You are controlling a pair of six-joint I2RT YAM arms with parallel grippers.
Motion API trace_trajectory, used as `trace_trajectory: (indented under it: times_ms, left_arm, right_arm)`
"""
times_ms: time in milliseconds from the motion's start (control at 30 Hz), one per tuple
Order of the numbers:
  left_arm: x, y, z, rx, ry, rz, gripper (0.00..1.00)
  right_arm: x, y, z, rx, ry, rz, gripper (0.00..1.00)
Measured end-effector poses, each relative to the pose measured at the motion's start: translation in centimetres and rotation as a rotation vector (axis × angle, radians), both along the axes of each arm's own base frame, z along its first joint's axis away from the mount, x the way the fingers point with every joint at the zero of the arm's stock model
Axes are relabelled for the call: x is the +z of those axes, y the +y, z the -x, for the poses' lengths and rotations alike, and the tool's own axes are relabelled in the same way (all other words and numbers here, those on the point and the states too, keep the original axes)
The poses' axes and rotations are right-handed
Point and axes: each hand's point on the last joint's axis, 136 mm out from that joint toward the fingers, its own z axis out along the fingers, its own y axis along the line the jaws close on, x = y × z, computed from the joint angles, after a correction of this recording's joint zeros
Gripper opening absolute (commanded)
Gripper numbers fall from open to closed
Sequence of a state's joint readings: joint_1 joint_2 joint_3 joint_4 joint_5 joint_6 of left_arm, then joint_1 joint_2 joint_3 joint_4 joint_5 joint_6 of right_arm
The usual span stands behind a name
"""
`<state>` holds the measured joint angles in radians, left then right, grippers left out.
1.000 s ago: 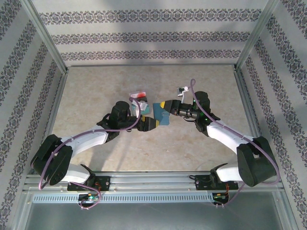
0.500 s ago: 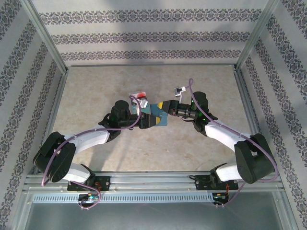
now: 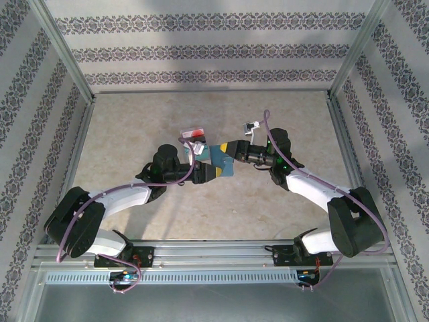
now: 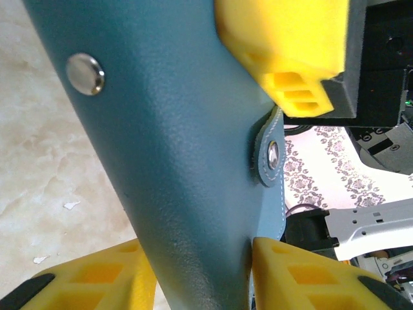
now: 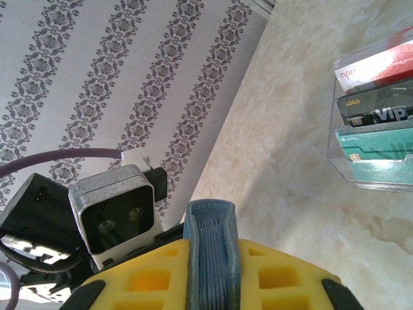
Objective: Take the credit cards out of the card holder
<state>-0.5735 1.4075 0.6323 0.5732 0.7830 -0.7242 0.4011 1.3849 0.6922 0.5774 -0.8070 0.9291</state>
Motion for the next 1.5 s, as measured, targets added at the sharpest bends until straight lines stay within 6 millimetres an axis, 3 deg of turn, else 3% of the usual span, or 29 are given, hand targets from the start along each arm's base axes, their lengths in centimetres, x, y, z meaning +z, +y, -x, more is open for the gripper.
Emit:
trace_trajectory:
  times_ms: [167, 267, 400, 600, 867, 1067, 1500]
  left_arm:
    - [0.3, 0.1, -0.1, 0.001, 0.012, 0.016, 0.13]
    - [0.3, 0.0, 0.0, -0.005, 0.016, 0.021, 0.05]
    - [0.2, 0.0, 0.0, -0.006, 0.013, 0.017, 0.02]
    - [-1.2, 0.7, -0.6, 0.040, -0.008, -0.060, 0.00]
    - [-2.1, 2.3, -1.9, 0.142, -0.067, -0.214, 0.00]
    - [-1.9, 2.2, -2.2, 0.154, -0.099, -0.247, 0.00]
    - [-2.4, 1.6, -1.7, 0.125, -0.090, -0.250, 0.00]
  right_arm:
    - [0.1, 0.0, -0.1, -0.005, -0.007, -0.002, 0.16]
    - [0.2, 0.0, -0.1, -0.006, -0.010, -0.003, 0.24]
    - [-0.4, -0.5, -0.2, -0.033, 0.004, 0.031, 0.42]
    - [-0.7, -2.1, -0.3, -0.158, 0.009, 0.172, 0.53]
    - [-0.1, -3.2, 1.8, -0.315, -0.029, 0.444, 0.53]
    - [-1.7, -2.5, 3.4, -0.322, -0.016, 0.592, 0.52]
    - [-3.9, -0.1, 2.2, -0.298, 0.016, 0.691, 0.48]
